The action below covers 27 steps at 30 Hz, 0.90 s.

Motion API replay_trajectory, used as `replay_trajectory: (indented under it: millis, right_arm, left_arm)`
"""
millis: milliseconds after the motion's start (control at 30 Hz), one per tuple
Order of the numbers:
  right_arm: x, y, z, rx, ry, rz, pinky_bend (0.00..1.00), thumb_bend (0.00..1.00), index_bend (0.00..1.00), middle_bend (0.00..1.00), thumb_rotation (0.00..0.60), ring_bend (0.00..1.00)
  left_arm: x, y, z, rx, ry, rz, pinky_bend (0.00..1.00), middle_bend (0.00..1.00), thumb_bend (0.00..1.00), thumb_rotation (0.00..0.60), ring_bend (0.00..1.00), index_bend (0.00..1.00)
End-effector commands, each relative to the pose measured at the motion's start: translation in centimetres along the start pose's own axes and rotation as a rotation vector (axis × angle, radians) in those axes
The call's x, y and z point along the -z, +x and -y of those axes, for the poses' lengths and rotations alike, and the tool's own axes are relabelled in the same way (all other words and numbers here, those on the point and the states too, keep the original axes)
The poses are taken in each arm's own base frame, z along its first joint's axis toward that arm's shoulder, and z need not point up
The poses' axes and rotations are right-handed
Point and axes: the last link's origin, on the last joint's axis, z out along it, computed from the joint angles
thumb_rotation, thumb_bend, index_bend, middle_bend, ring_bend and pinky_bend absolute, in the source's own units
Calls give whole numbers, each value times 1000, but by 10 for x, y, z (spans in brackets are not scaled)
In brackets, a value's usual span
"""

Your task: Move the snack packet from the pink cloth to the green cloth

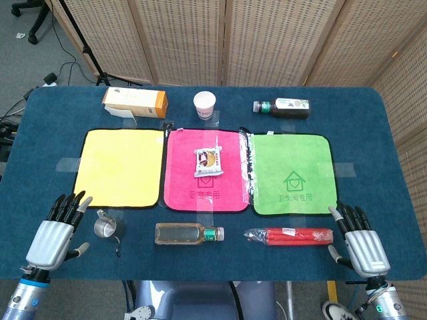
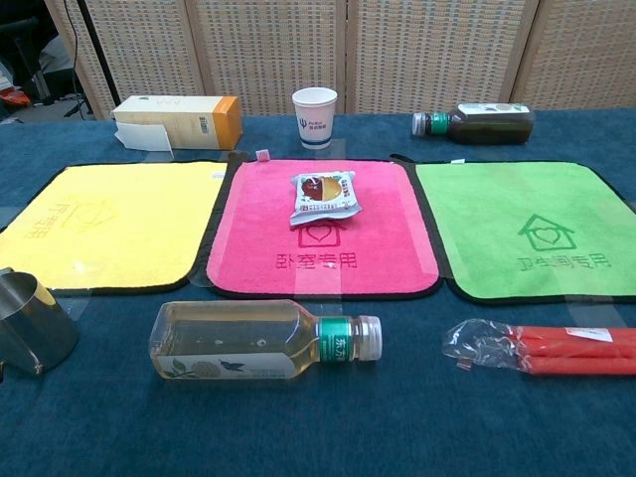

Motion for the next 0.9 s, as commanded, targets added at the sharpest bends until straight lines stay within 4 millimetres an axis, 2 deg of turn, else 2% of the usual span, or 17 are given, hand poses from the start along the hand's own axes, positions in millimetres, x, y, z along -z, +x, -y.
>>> replay_trajectory:
  millis: [33,900]
  right_arm:
    - [0,-1,0,0,1,4,0,363,0,0,600,0]
    - [1,2,1,3,5,-12,0,363,0,0,600,0]
  left_arm:
    - [0,0,0,-1,-1,1,0,0,35,600,0,0]
    - [1,2,-4,-2,-18,-5,0,0,38,600,0,0]
